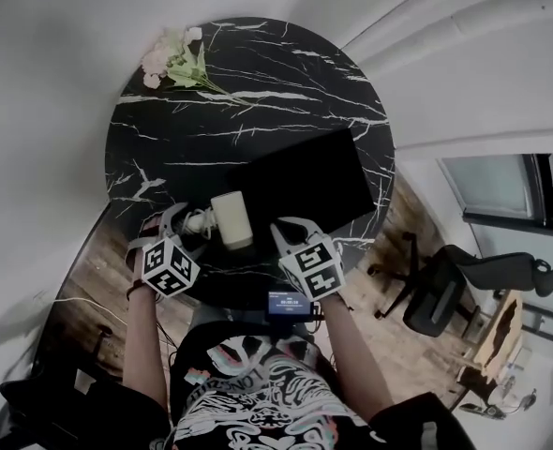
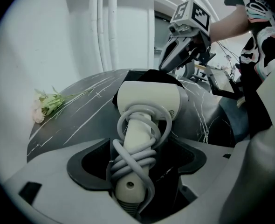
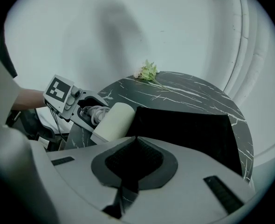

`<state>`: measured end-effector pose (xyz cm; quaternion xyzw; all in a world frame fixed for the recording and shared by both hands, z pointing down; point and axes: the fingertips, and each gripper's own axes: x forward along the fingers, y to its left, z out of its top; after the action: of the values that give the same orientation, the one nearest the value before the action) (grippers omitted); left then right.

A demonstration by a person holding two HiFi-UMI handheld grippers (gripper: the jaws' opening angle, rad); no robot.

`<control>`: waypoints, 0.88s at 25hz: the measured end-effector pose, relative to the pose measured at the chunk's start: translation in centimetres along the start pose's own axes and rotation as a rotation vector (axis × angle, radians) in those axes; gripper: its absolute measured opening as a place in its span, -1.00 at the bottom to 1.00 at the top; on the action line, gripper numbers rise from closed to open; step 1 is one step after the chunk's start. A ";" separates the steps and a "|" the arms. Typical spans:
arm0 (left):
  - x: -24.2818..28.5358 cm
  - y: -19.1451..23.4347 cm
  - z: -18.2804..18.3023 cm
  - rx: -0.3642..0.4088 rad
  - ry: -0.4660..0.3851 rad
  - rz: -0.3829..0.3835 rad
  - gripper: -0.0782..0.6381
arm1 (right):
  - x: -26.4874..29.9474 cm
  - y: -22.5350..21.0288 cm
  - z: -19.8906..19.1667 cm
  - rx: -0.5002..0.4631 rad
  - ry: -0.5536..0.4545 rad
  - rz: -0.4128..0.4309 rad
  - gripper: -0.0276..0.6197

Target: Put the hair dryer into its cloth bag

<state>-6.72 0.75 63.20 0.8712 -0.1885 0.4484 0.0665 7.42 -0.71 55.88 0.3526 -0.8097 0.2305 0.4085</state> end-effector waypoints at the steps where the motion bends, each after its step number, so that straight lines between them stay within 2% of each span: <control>1: 0.0 0.0 0.0 -0.004 0.005 -0.004 0.27 | -0.2 -0.1 0.1 0.002 -0.007 -0.007 -0.85; 6: 0.1 -0.2 -0.1 0.001 0.011 -0.021 0.26 | -1.4 -0.4 0.8 0.009 -0.040 -0.036 -0.85; 9: 0.1 -0.8 0.0 -0.016 0.015 -0.053 0.04 | -2.1 -0.5 1.1 0.012 -0.053 -0.048 -0.85; 14: 0.1 -1.0 0.2 -0.010 -0.031 -0.046 -0.07 | -2.8 -0.9 1.5 0.014 -0.072 -0.062 -0.85; 22: 0.0 -1.2 0.2 -0.041 -0.073 -0.079 -0.12 | -2.9 -0.4 1.0 0.013 -0.068 -0.060 -0.85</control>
<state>-6.10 1.84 63.11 0.8922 -0.1653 0.4093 0.0953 8.43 -0.59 52.97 0.3868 -0.8108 0.2113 0.3851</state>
